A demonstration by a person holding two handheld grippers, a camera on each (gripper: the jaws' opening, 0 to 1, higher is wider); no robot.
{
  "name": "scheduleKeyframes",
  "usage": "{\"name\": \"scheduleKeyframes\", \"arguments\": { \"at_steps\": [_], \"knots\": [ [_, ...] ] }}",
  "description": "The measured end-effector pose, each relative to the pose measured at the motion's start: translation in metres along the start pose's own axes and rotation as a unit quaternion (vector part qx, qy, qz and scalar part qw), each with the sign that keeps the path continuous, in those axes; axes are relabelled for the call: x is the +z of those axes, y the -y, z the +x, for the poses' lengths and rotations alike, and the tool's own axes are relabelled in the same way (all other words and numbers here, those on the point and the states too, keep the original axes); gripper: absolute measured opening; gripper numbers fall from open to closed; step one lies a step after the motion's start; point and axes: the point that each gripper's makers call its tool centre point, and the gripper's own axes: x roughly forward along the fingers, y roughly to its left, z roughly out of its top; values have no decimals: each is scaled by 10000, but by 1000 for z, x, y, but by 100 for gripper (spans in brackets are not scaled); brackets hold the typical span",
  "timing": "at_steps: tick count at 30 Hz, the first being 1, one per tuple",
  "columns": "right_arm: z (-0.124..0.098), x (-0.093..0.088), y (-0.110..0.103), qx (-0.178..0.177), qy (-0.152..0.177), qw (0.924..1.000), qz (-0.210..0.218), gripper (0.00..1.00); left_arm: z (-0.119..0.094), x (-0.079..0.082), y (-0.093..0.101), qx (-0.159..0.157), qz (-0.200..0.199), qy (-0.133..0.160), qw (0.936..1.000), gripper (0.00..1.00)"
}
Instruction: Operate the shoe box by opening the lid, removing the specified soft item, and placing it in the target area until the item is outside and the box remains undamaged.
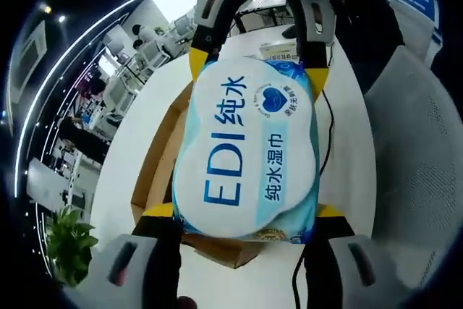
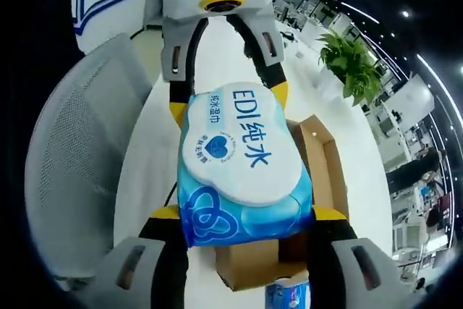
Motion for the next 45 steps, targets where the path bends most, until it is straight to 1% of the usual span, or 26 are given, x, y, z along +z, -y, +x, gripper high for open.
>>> {"name": "scheduleKeyframes", "arguments": {
  "at_steps": [2, 6, 10, 14, 18, 19, 25, 29, 31, 33, 37, 43, 45],
  "knots": [
    [-5, 2, -8, -28, -21, 10000, -13, 63, -4, 1, 7, 12, 4, -15, 10000, 68],
    [-11, 1, -26, 50, -24, 10000, 41, 63, -9, 2, 27, -112, -13, -17, 9999, 68],
    [-12, -2, -41, 117, -19, 9999, 97, 63, -9, 1, 41, -193, -17, -58, 9998, 68],
    [-11, -1, -52, 186, -3, 9997, 178, 63, -11, -2, 52, -284, -27, -107, 9995, 68],
    [-10, 1, -65, 269, 37, 9992, 277, 63, -15, -7, 64, -406, -7, -175, 9990, 68],
    [-9, 4, -71, 310, 73, 9989, 332, 63, -17, -9, 67, -458, 12, -226, 9987, 68],
    [-7, 13, -80, 396, 179, 9981, 440, 63, -25, -19, 74, -594, 32, -343, 9976, 68],
    [0, 13, -82, 457, 243, 9971, 557, 64, -24, -23, 74, -681, 60, -394, 9969, 68],
    [4, 9, -84, 482, 212, 9970, 575, 64, -17, -25, 76, -711, 40, -366, 9968, 68],
    [7, 1, -85, 466, 100, 9974, 540, 64, -7, -24, 80, -709, 25, -353, 9969, 68],
    [9, -15, -88, 518, -40, 9971, 562, 63, 9, -18, 86, -779, -11, -266, 9966, 67],
    [13, -37, -85, 524, -195, 9962, 668, 63, 27, -9, 85, -839, 38, -199, 9963, 67],
    [16, -44, -84, 532, -219, 9959, 704, 64, 36, -8, 85, -872, 70, -208, 9959, 67]
  ]
}}
